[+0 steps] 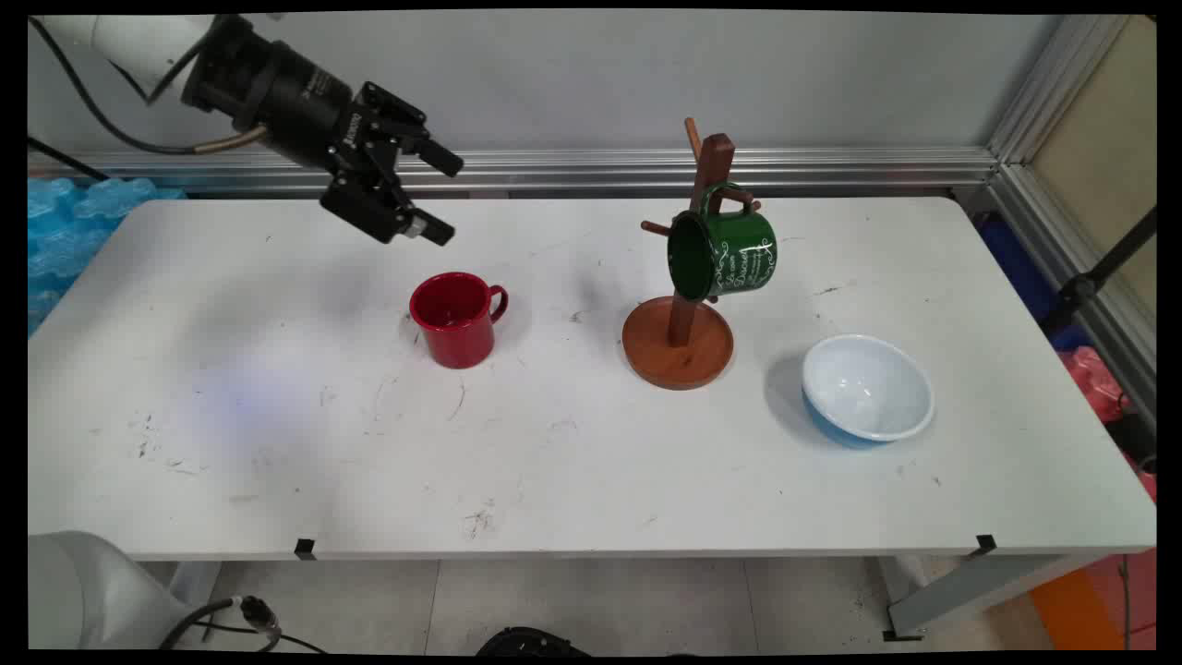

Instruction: Pick up the green mug from the rack

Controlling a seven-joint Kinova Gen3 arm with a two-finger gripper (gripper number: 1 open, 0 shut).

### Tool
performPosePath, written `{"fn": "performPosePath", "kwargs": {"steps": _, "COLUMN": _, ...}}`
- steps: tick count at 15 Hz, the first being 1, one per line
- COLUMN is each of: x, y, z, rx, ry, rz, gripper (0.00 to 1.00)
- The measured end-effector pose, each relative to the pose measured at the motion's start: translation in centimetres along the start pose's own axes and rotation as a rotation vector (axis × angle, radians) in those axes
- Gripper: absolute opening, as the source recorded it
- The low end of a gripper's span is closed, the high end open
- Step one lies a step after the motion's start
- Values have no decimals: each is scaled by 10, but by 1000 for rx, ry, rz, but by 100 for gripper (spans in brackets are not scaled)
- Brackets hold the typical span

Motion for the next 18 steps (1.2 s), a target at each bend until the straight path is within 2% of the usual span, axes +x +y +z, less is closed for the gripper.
{"fn": "performPosePath", "kwargs": {"steps": 3, "x": 11, "y": 9, "z": 5, "rx": -12, "ry": 27, "rz": -66, "gripper": 100}}
{"fn": "performPosePath", "kwargs": {"steps": 11, "x": 50, "y": 45, "z": 37, "rx": -47, "ry": 89, "rz": -309, "gripper": 100}}
{"fn": "performPosePath", "kwargs": {"steps": 18, "x": 77, "y": 67, "z": 72, "rx": -50, "ry": 123, "rz": -484, "gripper": 100}}
